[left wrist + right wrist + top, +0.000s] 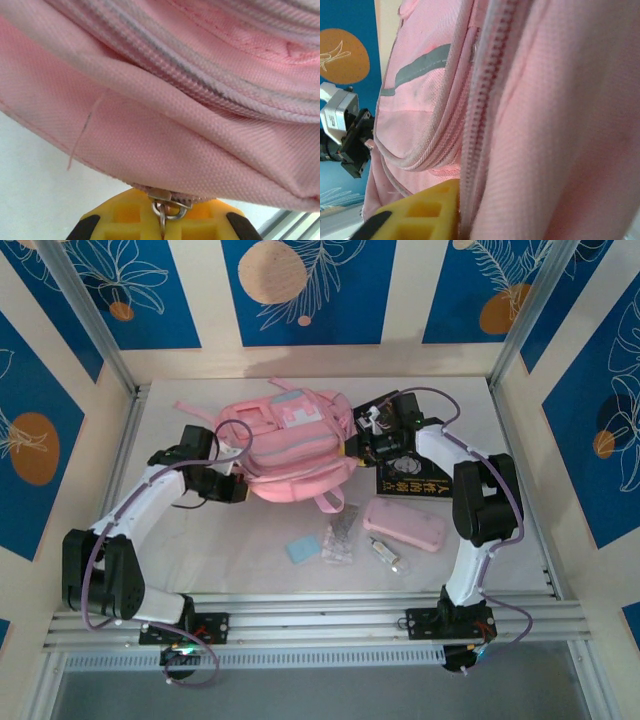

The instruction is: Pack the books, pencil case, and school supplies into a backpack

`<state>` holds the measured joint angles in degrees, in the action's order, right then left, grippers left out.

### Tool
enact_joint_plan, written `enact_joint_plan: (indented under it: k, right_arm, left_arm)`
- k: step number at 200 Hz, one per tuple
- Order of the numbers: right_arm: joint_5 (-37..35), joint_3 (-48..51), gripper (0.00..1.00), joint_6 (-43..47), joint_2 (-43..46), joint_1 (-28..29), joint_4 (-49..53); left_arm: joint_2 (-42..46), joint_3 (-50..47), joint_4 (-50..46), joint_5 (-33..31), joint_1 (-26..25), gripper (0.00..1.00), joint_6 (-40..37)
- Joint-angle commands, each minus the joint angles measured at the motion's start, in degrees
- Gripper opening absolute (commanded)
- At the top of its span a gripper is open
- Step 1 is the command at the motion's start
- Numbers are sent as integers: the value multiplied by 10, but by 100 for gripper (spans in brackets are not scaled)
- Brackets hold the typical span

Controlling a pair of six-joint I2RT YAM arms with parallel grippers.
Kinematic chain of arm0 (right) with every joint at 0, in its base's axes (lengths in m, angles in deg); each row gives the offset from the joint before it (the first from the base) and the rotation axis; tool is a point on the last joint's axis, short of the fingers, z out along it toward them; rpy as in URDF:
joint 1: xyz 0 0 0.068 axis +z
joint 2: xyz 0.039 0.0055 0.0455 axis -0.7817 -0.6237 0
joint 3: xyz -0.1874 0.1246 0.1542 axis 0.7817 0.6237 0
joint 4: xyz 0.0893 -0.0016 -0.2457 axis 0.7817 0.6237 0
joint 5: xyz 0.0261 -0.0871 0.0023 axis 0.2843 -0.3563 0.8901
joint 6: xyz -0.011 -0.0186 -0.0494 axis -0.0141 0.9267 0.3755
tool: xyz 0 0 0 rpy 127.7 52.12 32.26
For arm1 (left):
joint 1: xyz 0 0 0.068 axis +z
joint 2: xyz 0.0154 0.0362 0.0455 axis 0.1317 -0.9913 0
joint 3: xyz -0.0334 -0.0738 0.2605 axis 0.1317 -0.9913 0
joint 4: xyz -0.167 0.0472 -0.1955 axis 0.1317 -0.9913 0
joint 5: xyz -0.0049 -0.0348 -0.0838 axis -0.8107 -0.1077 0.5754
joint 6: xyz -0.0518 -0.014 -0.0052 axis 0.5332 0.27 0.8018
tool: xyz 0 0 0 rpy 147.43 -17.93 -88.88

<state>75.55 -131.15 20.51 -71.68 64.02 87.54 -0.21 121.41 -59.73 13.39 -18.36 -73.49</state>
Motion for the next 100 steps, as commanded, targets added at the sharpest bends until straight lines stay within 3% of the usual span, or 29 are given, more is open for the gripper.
enact_joint_plan:
  k: [1, 20, 40, 59, 65, 100]
  right_arm:
    - [-38, 23, 52, -55, 34, -10, -68]
    - [-73, 70, 77, -121, 68, 4, -107]
    - [-115, 131, 89, -182, 111, 23, -140]
    - [-131, 206, 93, -263, 148, 45, -205]
    - [-142, 228, 100, -286, 160, 54, -221]
    - [-217, 325, 99, -395, 227, 108, -304]
  left_arm:
    - [9, -4, 36, 20, -8, 0, 79]
    - [36, -29, 96, 22, -33, 0, 144]
    - [55, -49, 157, 17, -56, 0, 208]
    - [62, -55, 197, 0, -86, 0, 245]
    - [61, -53, 201, -8, -96, 0, 251]
    - [49, -51, 230, -16, -133, 0, 278]
